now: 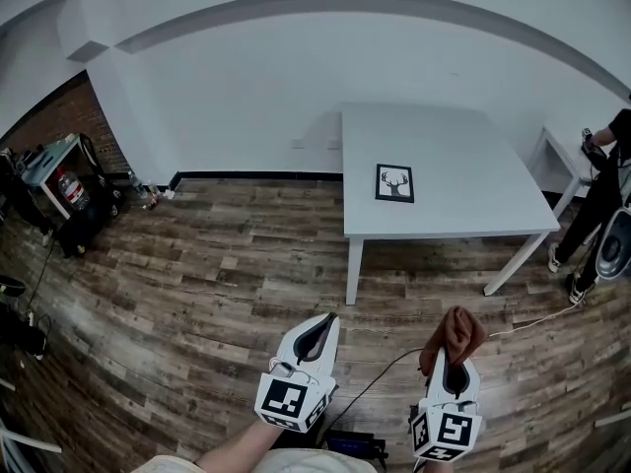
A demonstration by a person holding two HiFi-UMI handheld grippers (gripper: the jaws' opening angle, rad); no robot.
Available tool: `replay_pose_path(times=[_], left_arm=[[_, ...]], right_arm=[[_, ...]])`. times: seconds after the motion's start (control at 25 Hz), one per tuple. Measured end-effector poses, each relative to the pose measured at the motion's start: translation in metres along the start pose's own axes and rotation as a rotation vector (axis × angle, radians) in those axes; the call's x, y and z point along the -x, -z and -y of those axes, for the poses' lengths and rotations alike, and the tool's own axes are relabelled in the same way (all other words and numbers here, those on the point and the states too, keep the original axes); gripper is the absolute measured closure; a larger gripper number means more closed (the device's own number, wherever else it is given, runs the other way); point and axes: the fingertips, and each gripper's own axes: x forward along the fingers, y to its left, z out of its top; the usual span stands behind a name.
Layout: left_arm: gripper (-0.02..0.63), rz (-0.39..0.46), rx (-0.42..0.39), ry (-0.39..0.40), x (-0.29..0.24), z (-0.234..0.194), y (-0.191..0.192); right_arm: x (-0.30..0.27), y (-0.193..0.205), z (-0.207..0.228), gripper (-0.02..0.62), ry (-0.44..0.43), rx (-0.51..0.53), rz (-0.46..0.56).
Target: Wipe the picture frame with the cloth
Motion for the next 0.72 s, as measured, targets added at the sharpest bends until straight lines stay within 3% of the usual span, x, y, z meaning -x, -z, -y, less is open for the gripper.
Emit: replay_pose_path(times=[0.32,0.72], left_arm=[[0.606,0.015,0.012,0.032,-0.054,-0.041,0.001],[0.606,0.007,0.019,0.033,-0.108,-0.128,-0.002]], right_arm=[[-0.062,-0.013,-0.01,0.534,0.03,0.025,-0.013],[-0.149,-0.034,-0.053,0.534,0.049,0.061,-0.026]])
